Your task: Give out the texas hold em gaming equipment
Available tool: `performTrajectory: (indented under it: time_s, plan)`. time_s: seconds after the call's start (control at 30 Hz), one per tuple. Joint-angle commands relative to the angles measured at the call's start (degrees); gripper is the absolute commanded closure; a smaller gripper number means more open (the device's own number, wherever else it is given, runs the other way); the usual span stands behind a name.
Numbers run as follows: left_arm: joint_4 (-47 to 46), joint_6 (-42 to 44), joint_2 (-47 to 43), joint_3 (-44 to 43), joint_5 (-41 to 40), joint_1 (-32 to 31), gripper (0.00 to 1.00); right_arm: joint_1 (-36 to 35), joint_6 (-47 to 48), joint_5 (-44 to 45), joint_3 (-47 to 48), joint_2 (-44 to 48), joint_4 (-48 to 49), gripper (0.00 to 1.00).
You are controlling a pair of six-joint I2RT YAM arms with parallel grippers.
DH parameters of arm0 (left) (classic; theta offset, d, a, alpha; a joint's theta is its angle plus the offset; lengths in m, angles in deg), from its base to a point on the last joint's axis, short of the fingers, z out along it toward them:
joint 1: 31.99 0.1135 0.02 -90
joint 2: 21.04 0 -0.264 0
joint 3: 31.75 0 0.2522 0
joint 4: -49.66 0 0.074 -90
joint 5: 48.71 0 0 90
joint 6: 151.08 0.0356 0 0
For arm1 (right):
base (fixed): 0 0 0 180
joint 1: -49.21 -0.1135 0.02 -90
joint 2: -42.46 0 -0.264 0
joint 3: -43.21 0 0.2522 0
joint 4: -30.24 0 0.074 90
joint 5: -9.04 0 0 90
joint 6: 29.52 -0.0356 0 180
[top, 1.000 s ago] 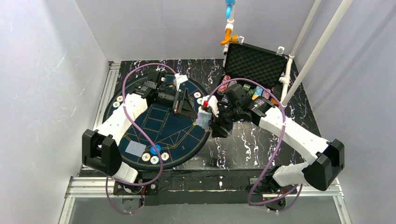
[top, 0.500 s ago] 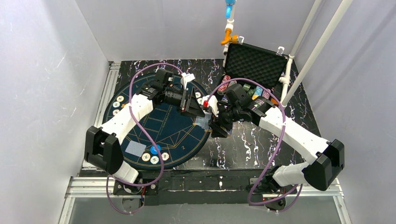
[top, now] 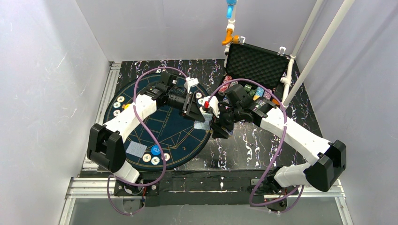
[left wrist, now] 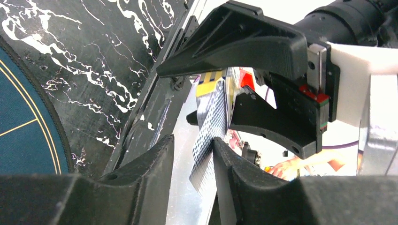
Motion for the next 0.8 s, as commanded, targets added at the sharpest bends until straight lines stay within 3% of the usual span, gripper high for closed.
performTrajectory:
  time_s: [0.0, 0.4, 0.67, 0.77]
  plan:
    - [3.9, 3.8, -3.7, 1.4, 0.2, 0.9, 0.67, -0.2, 0.2, -1.7, 2.3, 2.8, 2.5, 0.99]
    - [6.0, 4.5, -4.6, 0.7, 1.5, 4.8, 0.75, -0.2, 0.3, -1.6, 1.1, 3.5, 2.6, 0.99]
    - [6.2, 3.2, -5.7, 0.1, 6.0, 7.3, 1.0, -0.2, 0.2, 0.0, 0.0, 3.6, 3.1, 0.99]
    - [7.3, 3.2, -6.6, -0.3, 6.9, 11.3, 1.0, -0.2, 0.3, 1.0, -0.5, 3.9, 2.8, 0.99]
